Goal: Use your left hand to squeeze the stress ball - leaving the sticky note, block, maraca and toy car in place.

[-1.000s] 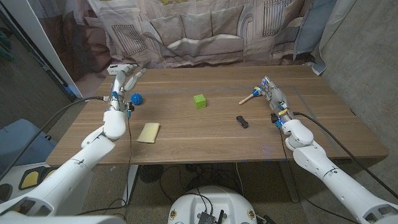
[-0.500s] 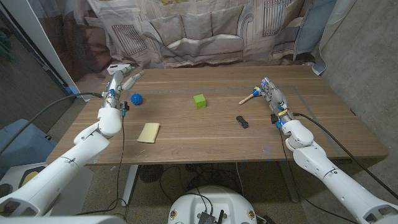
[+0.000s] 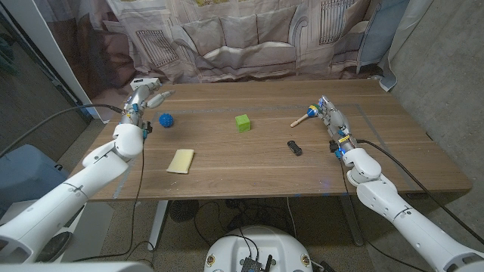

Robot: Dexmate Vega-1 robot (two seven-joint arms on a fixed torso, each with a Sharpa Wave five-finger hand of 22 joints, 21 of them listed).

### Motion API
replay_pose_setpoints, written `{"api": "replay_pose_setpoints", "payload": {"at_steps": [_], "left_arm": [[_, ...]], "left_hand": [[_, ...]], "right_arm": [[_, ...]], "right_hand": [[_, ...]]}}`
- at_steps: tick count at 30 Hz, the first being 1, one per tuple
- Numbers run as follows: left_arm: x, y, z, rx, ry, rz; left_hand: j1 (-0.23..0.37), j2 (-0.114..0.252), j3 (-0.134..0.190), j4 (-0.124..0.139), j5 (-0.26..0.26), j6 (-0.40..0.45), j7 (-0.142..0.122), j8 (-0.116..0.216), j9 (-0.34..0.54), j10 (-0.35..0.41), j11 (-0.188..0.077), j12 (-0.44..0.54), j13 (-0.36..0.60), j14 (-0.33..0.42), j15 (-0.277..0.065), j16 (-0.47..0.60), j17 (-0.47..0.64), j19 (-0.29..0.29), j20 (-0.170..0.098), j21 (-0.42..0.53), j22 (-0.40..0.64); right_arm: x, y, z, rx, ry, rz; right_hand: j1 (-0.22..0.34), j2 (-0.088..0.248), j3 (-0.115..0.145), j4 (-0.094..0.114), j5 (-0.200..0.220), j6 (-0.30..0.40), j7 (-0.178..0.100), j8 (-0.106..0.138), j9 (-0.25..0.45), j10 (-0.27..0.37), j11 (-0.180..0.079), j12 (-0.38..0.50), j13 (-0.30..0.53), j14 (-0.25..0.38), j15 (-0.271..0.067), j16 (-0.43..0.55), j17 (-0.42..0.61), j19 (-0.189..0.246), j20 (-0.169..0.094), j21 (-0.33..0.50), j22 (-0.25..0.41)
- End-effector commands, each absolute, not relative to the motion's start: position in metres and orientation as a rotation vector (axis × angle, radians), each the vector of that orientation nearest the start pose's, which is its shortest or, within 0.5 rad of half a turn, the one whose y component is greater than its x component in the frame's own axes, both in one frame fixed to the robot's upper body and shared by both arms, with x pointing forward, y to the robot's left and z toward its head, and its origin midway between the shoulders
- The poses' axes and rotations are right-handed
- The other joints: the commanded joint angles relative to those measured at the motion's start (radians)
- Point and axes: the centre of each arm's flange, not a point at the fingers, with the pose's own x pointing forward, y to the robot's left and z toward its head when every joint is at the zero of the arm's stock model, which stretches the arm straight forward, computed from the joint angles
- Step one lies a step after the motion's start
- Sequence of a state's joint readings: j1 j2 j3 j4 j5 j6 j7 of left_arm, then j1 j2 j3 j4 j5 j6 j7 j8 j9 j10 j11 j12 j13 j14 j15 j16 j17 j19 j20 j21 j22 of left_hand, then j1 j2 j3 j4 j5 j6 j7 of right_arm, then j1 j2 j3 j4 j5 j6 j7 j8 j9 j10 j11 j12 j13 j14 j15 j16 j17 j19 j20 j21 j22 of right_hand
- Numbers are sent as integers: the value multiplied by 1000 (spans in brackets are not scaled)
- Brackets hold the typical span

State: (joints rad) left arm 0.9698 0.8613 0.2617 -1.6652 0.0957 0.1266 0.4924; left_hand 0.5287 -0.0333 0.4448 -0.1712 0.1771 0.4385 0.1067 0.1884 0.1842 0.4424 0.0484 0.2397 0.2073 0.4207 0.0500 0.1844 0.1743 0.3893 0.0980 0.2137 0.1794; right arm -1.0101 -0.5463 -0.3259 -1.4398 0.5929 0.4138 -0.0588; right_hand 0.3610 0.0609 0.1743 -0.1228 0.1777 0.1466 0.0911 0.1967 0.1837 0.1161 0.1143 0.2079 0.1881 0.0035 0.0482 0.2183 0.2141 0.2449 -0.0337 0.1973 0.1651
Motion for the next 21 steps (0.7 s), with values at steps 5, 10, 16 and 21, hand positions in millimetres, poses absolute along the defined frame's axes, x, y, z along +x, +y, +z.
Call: {"api": "replay_pose_setpoints", "payload": {"at_steps": [5, 10, 16, 21], "left_arm": [[574, 414, 53, 1002, -504, 566], [575, 418, 58, 1031, -457, 557], [579, 422, 65, 1074, -390, 531], [583, 424, 69, 1105, -340, 512]], "left_hand": [[38, -14, 5, -6, -1, -33, -7, -7, 2, -21, -8, -12, 3, -23, -5, -5, 3, -14, 3, -7, 3], [46, -18, 5, -6, -1, -32, -7, -5, 2, -19, -10, -12, 3, -20, -7, -2, 3, -13, 4, -6, 3], [54, -26, 1, -5, -1, -35, -6, -4, 2, -21, -8, -14, 4, -23, -7, -1, 3, -9, 3, -6, 2], [64, -35, -4, -2, -1, -51, -8, -7, 2, -38, -3, -21, 4, -35, -6, -3, 3, -14, 1, -9, 2]], "right_arm": [[604, -295, -63, 35, -680, 147], [604, -293, -63, 33, -679, 149], [603, -292, -62, 28, -679, 150], [602, -291, -62, 31, -679, 148]], "right_hand": [[3, 12, 2, -4, 0, 8, -3, 5, 2, 5, 1, -4, 4, 5, 9, 2, 3, 5, 6, 0, 6], [3, 12, 2, -4, 0, 8, -3, 5, 2, 5, 1, -4, 4, 6, 9, 2, 3, 5, 7, -1, 6], [3, 13, 2, -5, -1, 9, -4, 4, 2, 5, 1, -5, 4, 5, 9, 2, 3, 6, 7, -1, 6], [3, 13, 2, -5, -1, 10, -5, 4, 2, 5, 1, -5, 4, 6, 9, 2, 3, 6, 9, -1, 6]]}}
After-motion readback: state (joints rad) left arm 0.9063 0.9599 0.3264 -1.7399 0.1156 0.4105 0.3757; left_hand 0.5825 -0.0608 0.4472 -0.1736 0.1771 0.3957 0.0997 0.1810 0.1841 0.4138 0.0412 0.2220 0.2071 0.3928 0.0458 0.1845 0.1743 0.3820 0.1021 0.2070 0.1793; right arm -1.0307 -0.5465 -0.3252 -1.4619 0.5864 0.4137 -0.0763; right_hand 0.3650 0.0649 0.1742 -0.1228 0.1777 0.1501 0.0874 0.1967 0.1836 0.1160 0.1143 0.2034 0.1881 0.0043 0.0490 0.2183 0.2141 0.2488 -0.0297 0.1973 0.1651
